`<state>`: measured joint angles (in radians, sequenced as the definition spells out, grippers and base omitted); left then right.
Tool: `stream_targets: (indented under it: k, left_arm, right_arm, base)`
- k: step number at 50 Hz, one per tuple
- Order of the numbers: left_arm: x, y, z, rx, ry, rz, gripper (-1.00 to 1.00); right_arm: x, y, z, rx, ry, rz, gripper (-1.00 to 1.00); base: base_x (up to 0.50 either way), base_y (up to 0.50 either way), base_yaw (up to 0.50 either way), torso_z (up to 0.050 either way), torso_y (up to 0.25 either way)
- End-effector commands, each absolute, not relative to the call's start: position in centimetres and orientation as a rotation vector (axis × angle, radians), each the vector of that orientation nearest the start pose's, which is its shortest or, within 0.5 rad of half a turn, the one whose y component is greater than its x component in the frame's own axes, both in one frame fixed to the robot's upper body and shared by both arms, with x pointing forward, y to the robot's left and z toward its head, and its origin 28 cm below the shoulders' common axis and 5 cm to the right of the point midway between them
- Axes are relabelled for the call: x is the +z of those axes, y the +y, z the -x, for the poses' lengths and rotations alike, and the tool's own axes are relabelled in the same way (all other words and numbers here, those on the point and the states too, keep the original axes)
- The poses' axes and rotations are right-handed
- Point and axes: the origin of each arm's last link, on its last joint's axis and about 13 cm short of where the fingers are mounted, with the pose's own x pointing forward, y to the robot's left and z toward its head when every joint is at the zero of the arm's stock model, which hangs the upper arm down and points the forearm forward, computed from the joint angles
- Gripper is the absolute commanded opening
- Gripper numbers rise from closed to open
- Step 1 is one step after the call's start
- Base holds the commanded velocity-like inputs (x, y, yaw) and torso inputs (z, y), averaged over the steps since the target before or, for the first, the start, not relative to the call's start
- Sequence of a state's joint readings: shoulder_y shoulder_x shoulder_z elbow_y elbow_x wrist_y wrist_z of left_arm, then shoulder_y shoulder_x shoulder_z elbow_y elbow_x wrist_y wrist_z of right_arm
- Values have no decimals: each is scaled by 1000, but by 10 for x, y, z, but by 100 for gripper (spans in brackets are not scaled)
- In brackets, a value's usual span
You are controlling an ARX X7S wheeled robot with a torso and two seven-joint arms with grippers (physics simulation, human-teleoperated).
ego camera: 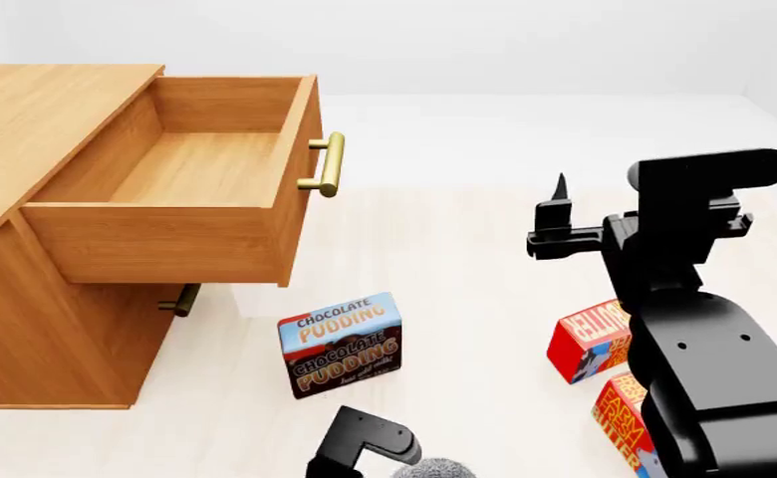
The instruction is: Put the bowl in the top drawer of the cabinet.
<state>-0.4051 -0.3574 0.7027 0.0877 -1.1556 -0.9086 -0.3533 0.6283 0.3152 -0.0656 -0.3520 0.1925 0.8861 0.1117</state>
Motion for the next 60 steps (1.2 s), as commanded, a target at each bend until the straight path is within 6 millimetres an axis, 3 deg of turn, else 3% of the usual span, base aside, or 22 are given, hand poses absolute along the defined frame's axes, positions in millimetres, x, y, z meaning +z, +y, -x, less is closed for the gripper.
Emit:
stream_targets:
  k: [1,9,31,35,60]
  left_arm:
    - [31,141,-193,-719,916,209,-100]
    - [48,145,-193,-716,821,281,-100]
    - [129,176,-203,-631,541,318,-100]
    - [141,183,-215,-580,514,338,-100]
    - [256,211,-226,-533,257,365,-100]
  right_arm:
    - [193,-149,-291,-77,-78,178,100]
    - [194,-150,-289,-82,-80,173,100]
    - [197,-154,-282,-89,-94,162,100]
    - [195,-154,-281,-82,-92,157,100]
    - [178,-145,-279,-30,-71,137,100]
  base:
    - [0,0,0,0,0]
    - [0,0,0,0,0]
    - [0,0,0,0,0]
    - [0,0,0,0,0]
    - [0,0,0,0,0]
